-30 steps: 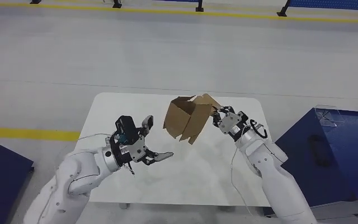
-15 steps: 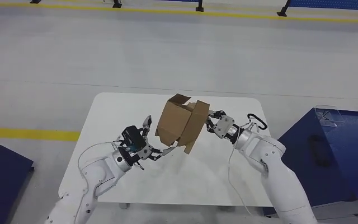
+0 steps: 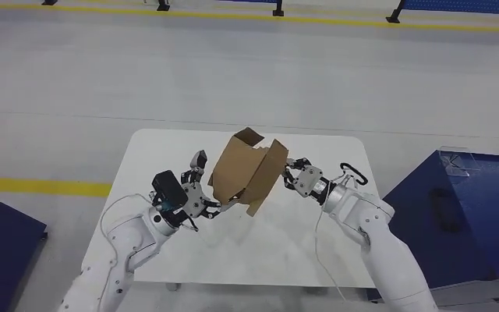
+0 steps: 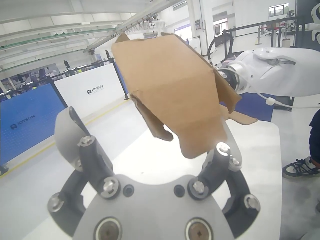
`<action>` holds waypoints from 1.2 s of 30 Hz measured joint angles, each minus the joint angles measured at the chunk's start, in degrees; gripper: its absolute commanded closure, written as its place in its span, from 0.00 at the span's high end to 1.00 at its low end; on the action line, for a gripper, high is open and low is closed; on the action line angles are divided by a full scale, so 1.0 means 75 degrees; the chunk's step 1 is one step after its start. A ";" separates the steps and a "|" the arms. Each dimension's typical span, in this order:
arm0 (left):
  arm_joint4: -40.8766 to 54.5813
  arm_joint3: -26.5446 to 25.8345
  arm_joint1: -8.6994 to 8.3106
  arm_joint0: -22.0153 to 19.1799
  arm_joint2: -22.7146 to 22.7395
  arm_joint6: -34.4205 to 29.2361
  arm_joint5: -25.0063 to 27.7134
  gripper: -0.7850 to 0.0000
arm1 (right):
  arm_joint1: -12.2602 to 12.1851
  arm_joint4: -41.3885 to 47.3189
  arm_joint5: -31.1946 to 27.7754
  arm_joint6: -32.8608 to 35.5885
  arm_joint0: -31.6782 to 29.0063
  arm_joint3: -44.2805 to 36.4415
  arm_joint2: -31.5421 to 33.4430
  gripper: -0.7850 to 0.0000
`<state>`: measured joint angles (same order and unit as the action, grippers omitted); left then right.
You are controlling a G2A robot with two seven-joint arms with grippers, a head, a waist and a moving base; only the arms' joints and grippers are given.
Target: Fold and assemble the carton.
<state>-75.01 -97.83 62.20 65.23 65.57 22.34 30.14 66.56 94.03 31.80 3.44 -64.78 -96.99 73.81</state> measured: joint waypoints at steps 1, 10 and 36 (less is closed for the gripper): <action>-0.0003 -0.0032 0.0000 0.0015 0.0017 0.0006 0.0011 1.00 | 0.0004 -0.0007 0.0000 0.0004 0.0002 0.0012 -0.0014 0.00; 0.0068 -0.0093 0.0007 0.0129 0.0151 -0.0137 0.0153 1.00 | 0.0048 -0.0214 -0.0274 -0.0001 0.0092 0.0164 -0.0039 0.00; -0.0027 0.0027 0.0102 0.0195 0.0154 -0.0117 0.0198 1.00 | 0.0154 0.0900 0.0411 -0.0246 -0.0099 0.0191 -0.0119 0.00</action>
<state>-75.21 -97.63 62.96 66.69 66.72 21.47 31.63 67.71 100.78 34.89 1.60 -65.52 -95.56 72.91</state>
